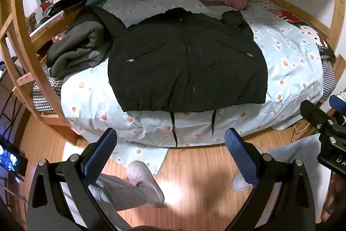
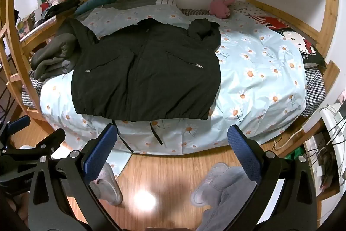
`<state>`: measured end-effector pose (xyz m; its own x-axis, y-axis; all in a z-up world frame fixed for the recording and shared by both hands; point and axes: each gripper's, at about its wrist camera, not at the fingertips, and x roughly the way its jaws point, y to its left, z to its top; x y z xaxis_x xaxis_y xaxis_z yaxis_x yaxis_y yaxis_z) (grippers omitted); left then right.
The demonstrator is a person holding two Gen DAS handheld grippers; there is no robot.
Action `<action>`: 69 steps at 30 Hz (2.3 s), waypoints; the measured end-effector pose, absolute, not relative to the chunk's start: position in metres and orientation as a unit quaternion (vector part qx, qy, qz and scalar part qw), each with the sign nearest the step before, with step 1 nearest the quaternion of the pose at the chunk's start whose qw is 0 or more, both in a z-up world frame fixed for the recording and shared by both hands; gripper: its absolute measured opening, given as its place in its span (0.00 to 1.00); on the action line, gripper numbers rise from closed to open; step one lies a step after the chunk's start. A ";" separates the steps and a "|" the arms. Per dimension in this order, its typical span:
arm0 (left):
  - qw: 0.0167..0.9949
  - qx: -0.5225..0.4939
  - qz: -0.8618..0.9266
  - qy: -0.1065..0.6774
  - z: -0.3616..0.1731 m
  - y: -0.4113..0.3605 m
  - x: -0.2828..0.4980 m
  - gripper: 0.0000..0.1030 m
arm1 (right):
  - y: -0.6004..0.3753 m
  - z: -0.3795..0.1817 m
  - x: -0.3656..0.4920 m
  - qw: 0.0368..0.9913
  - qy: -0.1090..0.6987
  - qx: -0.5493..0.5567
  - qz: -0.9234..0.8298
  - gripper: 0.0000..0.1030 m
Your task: Fold large clothes
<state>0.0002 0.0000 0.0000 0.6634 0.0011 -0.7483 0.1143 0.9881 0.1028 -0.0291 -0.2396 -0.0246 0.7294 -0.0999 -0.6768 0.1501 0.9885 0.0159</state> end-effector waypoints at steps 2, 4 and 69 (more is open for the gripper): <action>0.908 0.071 -0.033 0.411 0.000 0.000 0.000 0.95 | -0.240 -0.025 -0.029 0.929 0.363 0.034 -0.068 0.97; 0.909 0.071 -0.033 0.410 0.000 -0.001 0.000 0.95 | -0.240 -0.025 -0.029 0.929 0.364 0.034 -0.067 0.97; 0.908 0.071 -0.032 0.411 -0.009 -0.001 -0.003 0.95 | -0.234 -0.022 -0.030 0.930 0.360 0.035 -0.064 0.97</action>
<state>-0.0026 -0.0006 -0.0088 0.6597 0.0006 -0.7515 0.1159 0.9880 0.1025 -0.0305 -0.2338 -0.0216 0.7322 -0.0936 -0.6747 0.1444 0.9893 0.0195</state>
